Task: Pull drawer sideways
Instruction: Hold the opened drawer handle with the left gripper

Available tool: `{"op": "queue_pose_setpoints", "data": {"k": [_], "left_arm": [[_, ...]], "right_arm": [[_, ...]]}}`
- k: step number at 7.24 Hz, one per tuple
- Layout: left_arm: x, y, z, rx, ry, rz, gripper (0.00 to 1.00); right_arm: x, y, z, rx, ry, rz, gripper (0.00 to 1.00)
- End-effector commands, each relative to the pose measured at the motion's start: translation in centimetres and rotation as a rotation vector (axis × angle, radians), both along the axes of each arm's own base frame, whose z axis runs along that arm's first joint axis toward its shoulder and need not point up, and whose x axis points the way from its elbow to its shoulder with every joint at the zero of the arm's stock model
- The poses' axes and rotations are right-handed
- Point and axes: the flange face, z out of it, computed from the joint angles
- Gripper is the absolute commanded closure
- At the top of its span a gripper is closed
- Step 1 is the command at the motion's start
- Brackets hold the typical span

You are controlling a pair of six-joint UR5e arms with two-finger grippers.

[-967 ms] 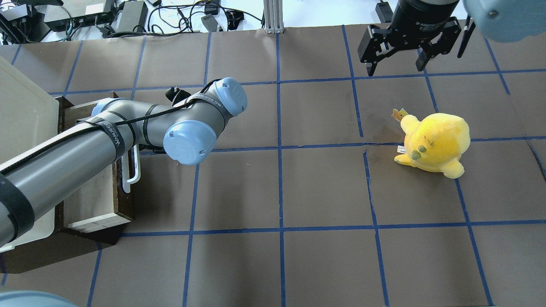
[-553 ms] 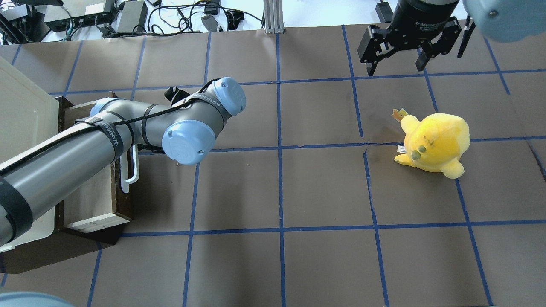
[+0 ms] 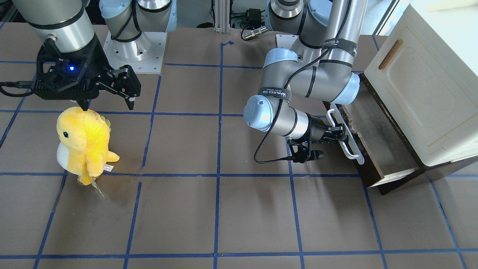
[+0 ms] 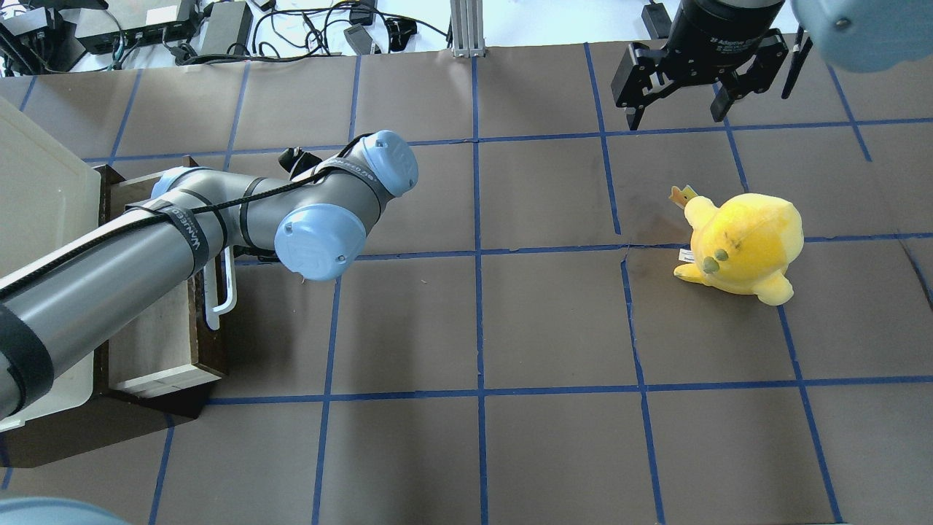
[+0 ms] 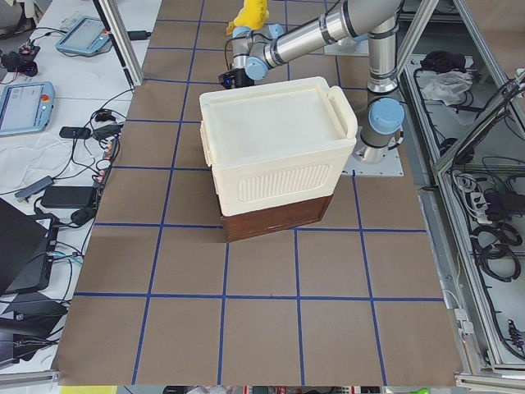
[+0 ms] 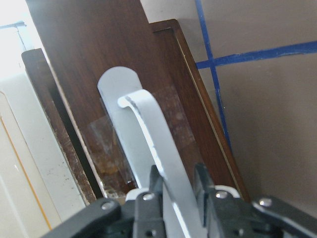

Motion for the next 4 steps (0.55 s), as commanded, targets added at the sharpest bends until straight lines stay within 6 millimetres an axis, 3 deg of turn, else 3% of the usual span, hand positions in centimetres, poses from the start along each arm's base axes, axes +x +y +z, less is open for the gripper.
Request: {"op": "queue_pose_setpoints", "data": {"k": [1,3,4], "left_arm": [[0.02,0.05,-0.06,0.001,0.0,0.001,0.38],[-0.04,-0.16,0.19,-0.006,0.003,0.001,0.23],[-0.33,-0.69,0.79,-0.028,0.023,0.004,0.1]], "right_arm": [[0.0,0.0,0.0,0.0,0.0,0.0,0.0],[0.0,0.0,0.0,0.0,0.0,0.0,0.0],[0.0,0.0,0.0,0.0,0.0,0.0,0.0]]}}
